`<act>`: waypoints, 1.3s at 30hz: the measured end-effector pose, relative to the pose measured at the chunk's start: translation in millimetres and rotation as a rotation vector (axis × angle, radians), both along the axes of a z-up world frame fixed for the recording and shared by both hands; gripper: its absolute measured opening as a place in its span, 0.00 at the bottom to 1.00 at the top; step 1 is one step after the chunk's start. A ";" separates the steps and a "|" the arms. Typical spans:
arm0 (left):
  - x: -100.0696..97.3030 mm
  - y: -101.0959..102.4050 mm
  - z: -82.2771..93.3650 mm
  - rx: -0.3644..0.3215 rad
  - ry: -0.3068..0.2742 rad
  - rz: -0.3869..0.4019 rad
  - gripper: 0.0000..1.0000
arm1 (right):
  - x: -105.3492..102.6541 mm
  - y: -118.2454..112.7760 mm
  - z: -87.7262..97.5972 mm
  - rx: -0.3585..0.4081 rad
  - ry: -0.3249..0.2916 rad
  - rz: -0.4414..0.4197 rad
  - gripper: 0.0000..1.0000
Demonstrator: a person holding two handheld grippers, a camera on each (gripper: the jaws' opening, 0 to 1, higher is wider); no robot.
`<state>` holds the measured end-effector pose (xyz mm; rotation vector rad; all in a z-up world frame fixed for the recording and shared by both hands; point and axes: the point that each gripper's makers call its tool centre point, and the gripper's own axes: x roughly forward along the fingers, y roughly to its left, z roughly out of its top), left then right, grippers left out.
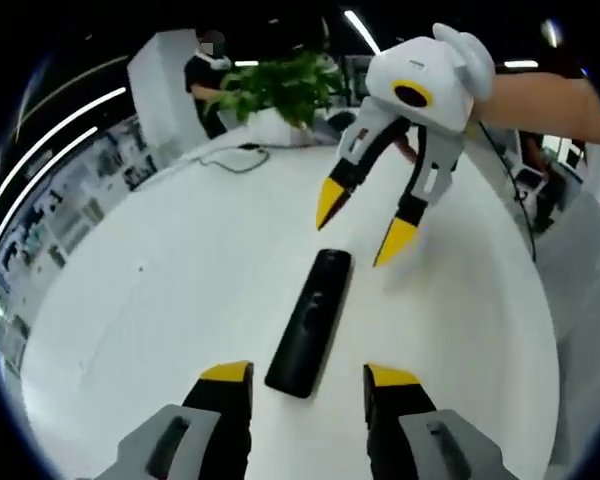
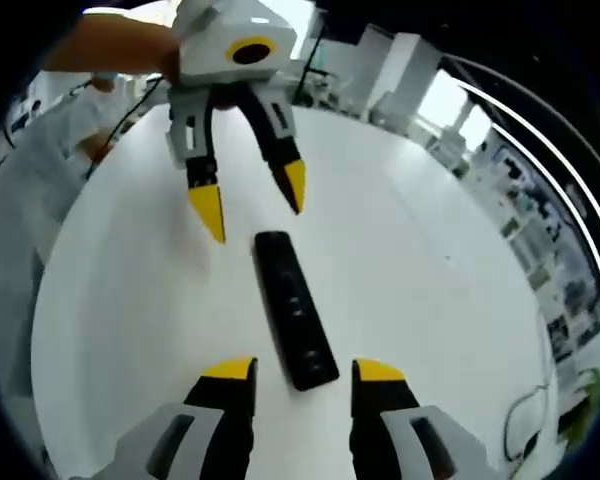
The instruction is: Press the specified remote control buttons in sequence, fully releasing each button before pressing the next.
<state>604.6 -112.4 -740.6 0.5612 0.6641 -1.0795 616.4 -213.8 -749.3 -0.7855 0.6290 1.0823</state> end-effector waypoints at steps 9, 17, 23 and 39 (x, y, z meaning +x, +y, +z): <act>-15.0 4.7 6.4 -0.057 0.011 0.064 0.46 | -20.7 -1.1 6.4 0.061 0.011 -0.050 0.36; -32.4 7.2 20.9 -0.124 0.005 0.122 0.48 | -38.3 -1.2 19.7 0.098 -0.004 -0.089 0.37; -42.6 6.5 38.8 -0.202 -0.009 0.166 0.51 | -49.9 1.1 35.7 0.169 -0.018 -0.132 0.39; -85.5 24.4 72.9 -0.316 -0.040 0.251 0.58 | -91.1 5.0 72.3 0.290 -0.059 -0.202 0.41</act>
